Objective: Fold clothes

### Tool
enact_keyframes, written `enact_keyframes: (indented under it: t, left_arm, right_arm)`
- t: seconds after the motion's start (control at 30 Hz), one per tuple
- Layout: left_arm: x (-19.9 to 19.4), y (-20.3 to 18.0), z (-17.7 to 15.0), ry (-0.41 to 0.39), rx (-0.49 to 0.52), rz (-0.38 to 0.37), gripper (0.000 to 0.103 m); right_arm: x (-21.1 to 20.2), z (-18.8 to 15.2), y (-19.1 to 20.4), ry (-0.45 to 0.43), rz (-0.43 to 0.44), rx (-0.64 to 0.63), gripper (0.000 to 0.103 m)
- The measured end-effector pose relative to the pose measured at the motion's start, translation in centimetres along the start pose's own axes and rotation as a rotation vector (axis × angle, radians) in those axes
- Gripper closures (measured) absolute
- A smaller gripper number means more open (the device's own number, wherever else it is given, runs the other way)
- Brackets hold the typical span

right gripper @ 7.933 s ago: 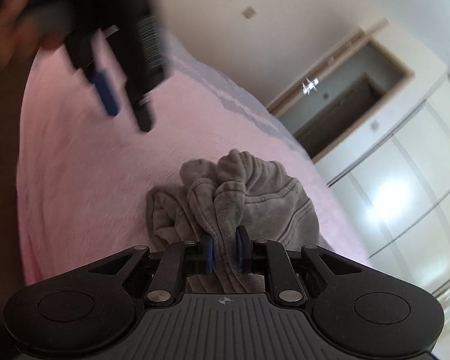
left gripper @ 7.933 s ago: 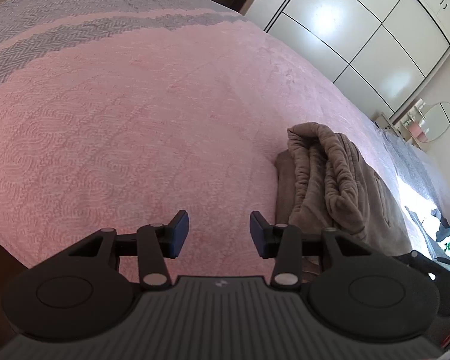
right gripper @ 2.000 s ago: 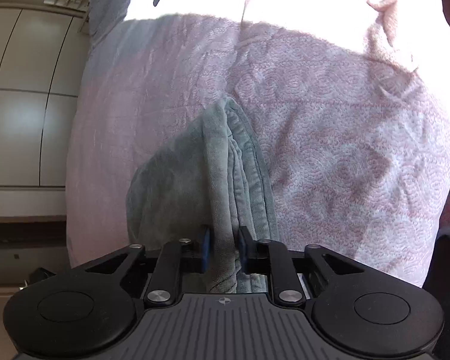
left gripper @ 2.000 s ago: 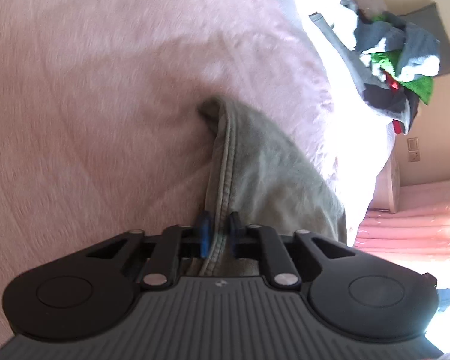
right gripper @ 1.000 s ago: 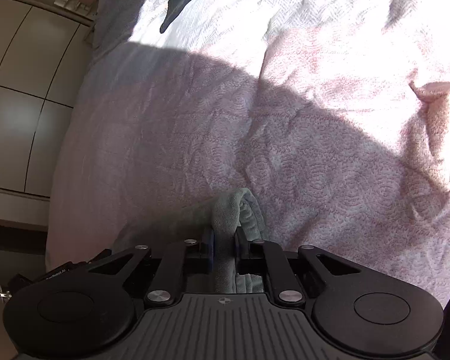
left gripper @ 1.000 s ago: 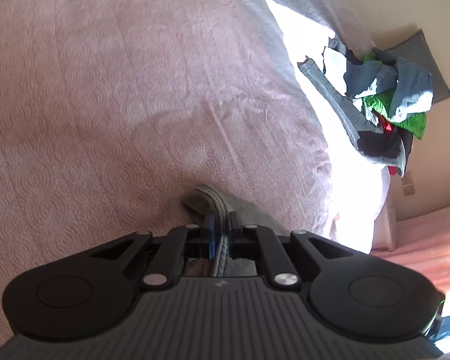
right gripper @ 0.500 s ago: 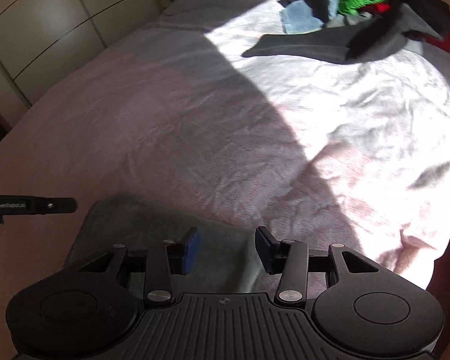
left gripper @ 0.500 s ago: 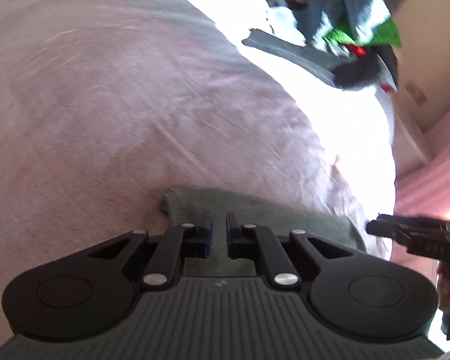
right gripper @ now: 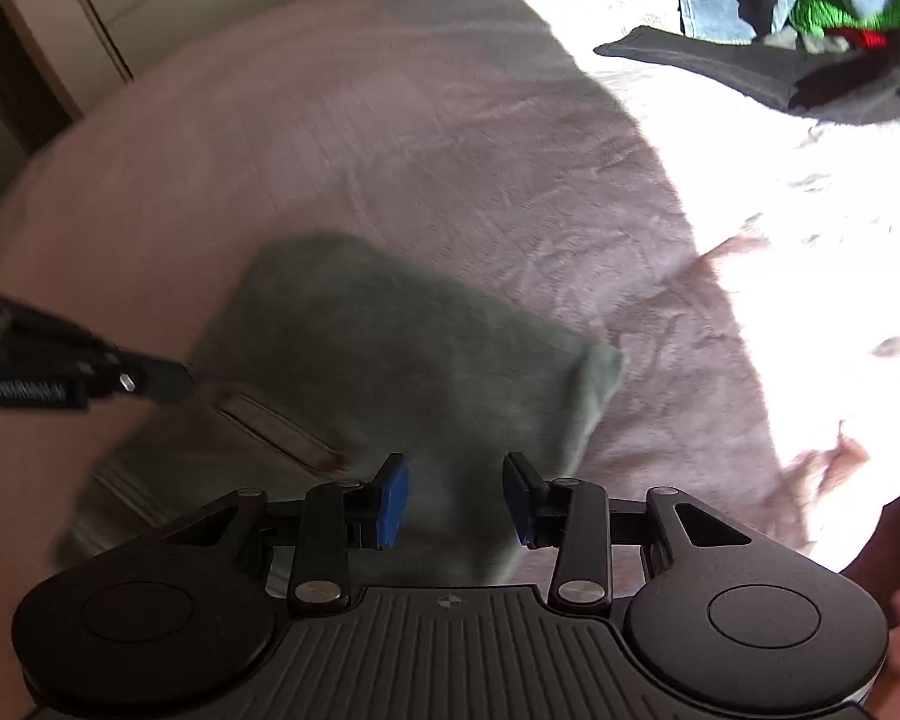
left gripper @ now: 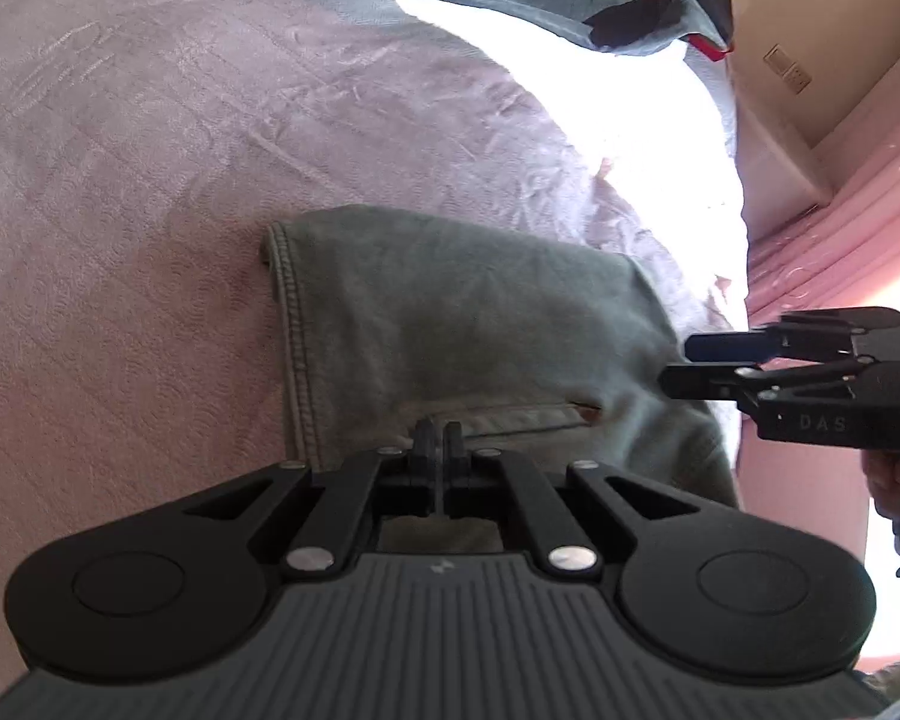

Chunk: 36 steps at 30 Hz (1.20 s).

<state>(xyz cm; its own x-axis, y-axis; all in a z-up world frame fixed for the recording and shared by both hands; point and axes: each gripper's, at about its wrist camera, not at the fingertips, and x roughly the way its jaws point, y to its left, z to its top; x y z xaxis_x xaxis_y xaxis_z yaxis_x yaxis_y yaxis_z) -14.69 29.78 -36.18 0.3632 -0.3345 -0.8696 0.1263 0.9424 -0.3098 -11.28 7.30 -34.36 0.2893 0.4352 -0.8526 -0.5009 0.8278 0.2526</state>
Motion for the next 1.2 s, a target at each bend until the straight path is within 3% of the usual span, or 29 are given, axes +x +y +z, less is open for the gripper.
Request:
enact_keyframes:
  t: [0.1, 0.2, 0.27, 0.37, 0.57, 0.7, 0.83, 0.93, 1.0, 1.2]
  left_arm:
    - [0.7, -1.0, -2.1, 0.041, 0.046, 0.032, 0.103]
    - [2.2, -1.7, -4.4, 0.055, 0.085, 0.079, 0.103]
    - [2.8, -2.5, -5.2, 0.052, 0.126, 0.113, 0.103]
    - [1.8, -3.7, -5.1, 0.042, 0.17, 0.147, 0.103]
    - [-1.6, -3.2, -6.9, 0.033, 0.097, 0.126, 0.103]
    - [0.0, -2.9, -8.3, 0.041, 0.091, 0.157, 0.103]
    - [-0.5, -4.0, -7.8, 0.045, 0.106, 0.194, 0.103]
    - [-2.5, -4.0, -7.6, 0.001, 0.037, 0.171, 0.103]
    - [-2.7, -3.6, -8.2, -0.009, -0.012, 0.167, 0.103]
    - [0.5, -4.3, -10.6, 0.012, 0.006, 0.261, 0.103]
  right_arm:
    - [0.4, -0.8, 2.0, 0.023, 0.065, -0.004, 0.063]
    - [3.3, -3.3, 4.0, 0.136, 0.018, -0.11, 0.064]
    - [3.9, -4.8, 4.8, 0.139, -0.025, -0.204, 0.064]
    - [3.2, -4.3, 4.6, 0.179, -0.031, -0.18, 0.065]
    - [0.7, -6.0, 3.7, 0.196, 0.003, -0.141, 0.064]
    - [1.0, -7.7, 4.1, 0.203, 0.001, -0.163, 0.065]
    - [0.6, -6.9, 4.7, 0.22, -0.022, -0.167, 0.065]
    - [-1.7, -6.4, 4.1, 0.178, 0.049, -0.074, 0.064]
    - [-2.0, -7.0, 4.0, 0.202, 0.111, -0.051, 0.064]
    - [0.1, -9.3, 5.7, 0.231, 0.082, -0.216, 0.065]
